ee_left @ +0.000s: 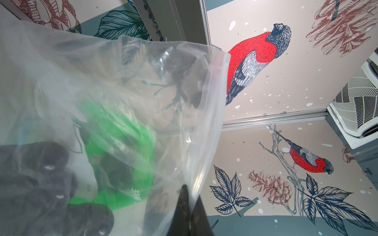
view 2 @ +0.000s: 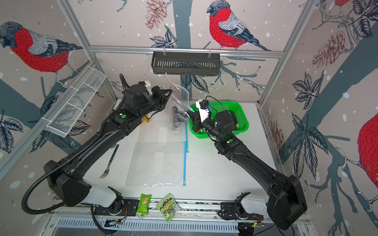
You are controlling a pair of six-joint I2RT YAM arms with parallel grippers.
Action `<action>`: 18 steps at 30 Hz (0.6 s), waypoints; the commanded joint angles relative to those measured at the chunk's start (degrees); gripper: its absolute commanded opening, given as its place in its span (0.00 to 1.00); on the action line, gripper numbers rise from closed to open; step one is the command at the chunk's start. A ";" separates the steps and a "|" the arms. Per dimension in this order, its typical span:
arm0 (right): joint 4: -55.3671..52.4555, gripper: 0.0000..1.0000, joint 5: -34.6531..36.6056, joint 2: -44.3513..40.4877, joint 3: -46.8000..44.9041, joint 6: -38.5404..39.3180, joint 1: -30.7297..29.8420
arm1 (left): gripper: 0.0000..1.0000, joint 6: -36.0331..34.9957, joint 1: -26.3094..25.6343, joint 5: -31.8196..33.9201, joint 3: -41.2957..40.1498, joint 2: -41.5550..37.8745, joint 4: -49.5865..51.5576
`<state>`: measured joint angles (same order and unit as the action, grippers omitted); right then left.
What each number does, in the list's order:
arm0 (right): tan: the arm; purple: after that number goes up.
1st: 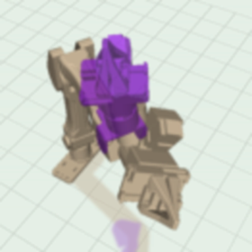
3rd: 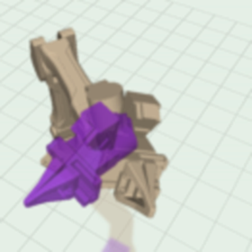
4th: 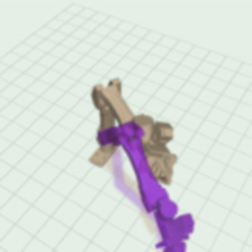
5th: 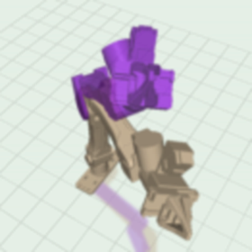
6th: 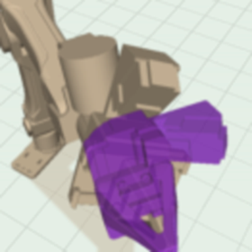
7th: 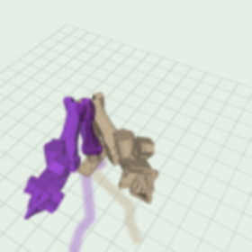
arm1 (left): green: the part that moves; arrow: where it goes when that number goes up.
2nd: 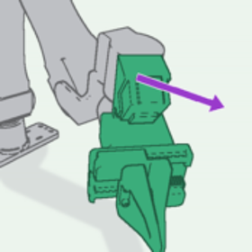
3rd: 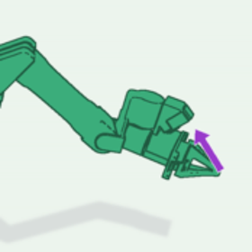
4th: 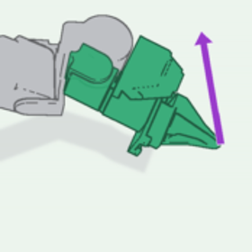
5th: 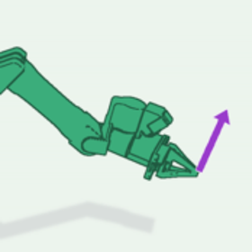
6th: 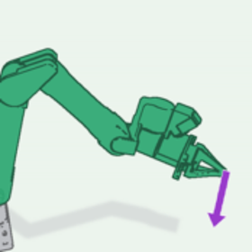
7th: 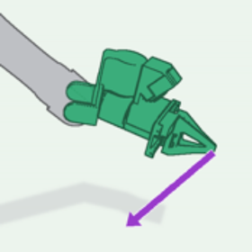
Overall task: Place the eggplant in a zip-top bag and seal the zipper
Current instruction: Zip the zipper on the zipper food storage bag.
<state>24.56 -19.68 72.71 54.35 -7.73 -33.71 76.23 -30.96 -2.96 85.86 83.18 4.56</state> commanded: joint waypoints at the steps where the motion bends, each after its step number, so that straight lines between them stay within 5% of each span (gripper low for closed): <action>1: 0.42 0.06 -1.04 -0.67 0.62 0.29 0.21 | 0.15 -0.75 -0.06 -0.53 -0.44 -0.03 -5.99; 11: -17.45 0.04 -7.81 -1.76 8.28 5.54 3.76 | 0.52 -7.14 0.45 -2.98 -0.57 -0.20 -8.91; 18: -33.49 0.04 -8.78 -1.16 16.17 12.25 4.79 | 0.70 -21.40 3.25 -10.76 4.49 1.02 -4.43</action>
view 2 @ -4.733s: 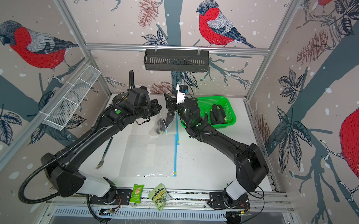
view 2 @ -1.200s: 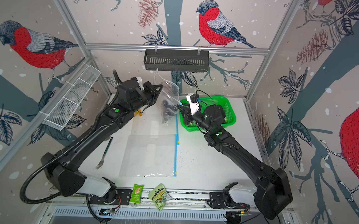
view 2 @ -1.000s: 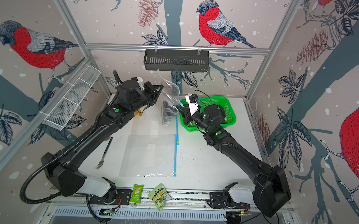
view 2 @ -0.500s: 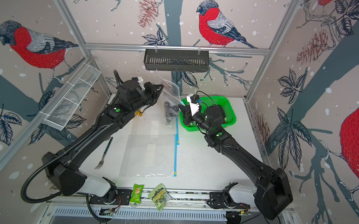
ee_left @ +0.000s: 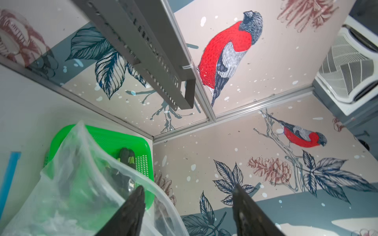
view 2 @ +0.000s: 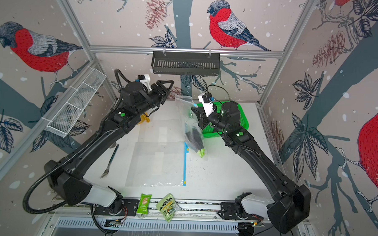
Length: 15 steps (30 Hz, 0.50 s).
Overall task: Place the eggplant in a zip-top bag and seal the zipper
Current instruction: Zip the zipper on the zipper food storage bag.
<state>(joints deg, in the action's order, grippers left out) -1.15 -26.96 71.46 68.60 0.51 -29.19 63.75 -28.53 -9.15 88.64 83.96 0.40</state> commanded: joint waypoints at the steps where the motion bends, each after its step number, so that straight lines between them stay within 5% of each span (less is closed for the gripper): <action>1: -9.43 0.04 -1.56 0.08 2.61 4.75 0.42 | 0.71 -12.10 1.26 -6.01 2.31 0.32 0.29; 8: -19.21 0.04 -0.55 1.79 7.28 8.32 0.82 | 0.76 -38.18 2.19 -13.56 9.18 1.52 11.69; 15: -22.96 0.03 -2.69 0.61 10.01 9.01 0.98 | 0.77 -58.76 2.95 -26.57 6.72 -0.58 13.76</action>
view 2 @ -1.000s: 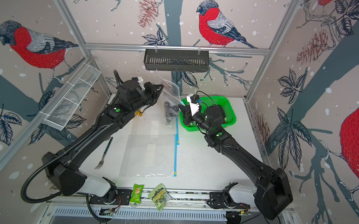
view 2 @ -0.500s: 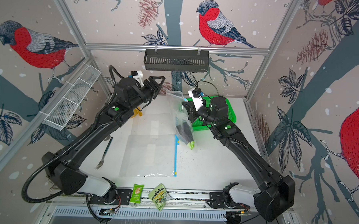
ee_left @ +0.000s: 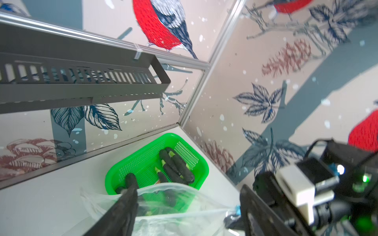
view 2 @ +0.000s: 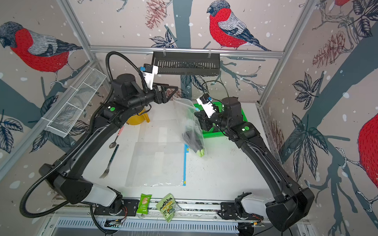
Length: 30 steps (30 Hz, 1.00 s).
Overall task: Place the eggplant in a zip-top bag and seal the zipper
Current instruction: Zip the zipper on the zipper food storage bag.
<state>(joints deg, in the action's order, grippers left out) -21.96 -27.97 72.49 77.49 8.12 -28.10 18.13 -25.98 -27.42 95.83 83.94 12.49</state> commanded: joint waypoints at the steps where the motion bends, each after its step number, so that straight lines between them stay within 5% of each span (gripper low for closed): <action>1: -2.42 0.03 -2.02 -0.42 1.25 1.46 -0.12 | 0.76 -15.74 0.41 -11.17 -0.32 -0.48 2.66; 9: -5.80 0.03 -5.83 -2.37 2.88 2.95 -1.93 | 0.76 -28.65 0.10 -23.11 5.35 2.81 13.00; 17: -8.37 0.03 -7.39 -0.95 5.56 4.85 -4.23 | 0.76 -38.43 -2.63 -23.34 9.54 4.91 22.73; 30: -7.84 0.03 -7.80 1.40 6.71 5.33 -6.18 | 0.73 -42.16 -4.90 -22.80 10.90 6.05 27.23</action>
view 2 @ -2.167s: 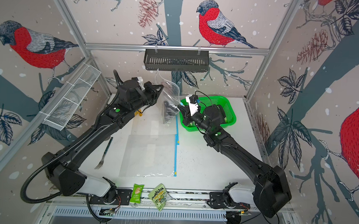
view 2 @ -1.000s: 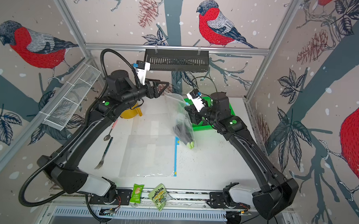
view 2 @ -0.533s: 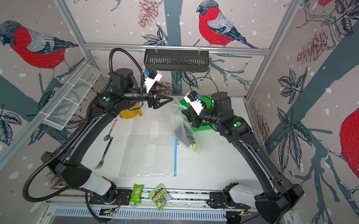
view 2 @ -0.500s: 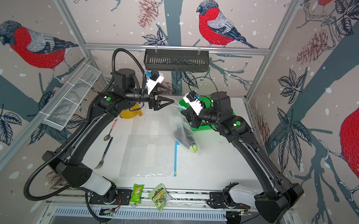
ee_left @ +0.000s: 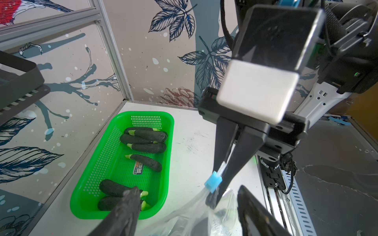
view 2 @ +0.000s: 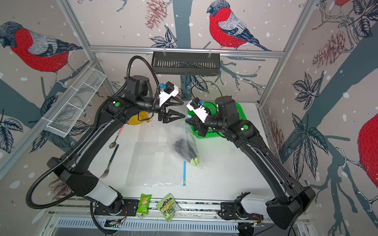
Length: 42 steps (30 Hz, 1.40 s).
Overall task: Place the eggplant in a zip-top bag and seal the zipper
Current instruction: Zip the zipper on the zipper food storage bag.
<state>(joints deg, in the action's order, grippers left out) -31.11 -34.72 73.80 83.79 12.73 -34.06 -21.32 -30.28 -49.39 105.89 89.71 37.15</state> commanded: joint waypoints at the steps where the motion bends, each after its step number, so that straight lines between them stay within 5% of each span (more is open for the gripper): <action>1: 1.43 0.03 -1.08 0.07 0.39 0.67 -0.30 | 0.73 -2.91 -0.86 -0.32 1.14 0.53 2.92; 29: 3.34 0.03 -0.79 0.03 -0.62 0.32 -0.56 | 0.56 -4.58 -2.20 0.00 3.87 3.87 6.86; 42: 3.69 0.02 -0.78 0.13 -1.61 0.22 0.53 | 0.35 -4.99 -2.41 0.51 4.34 3.96 7.85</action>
<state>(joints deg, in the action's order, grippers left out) -29.47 -34.83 74.00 82.32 13.26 -33.78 -24.43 -32.75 -48.01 109.97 93.95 43.97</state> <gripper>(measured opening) 0.049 0.355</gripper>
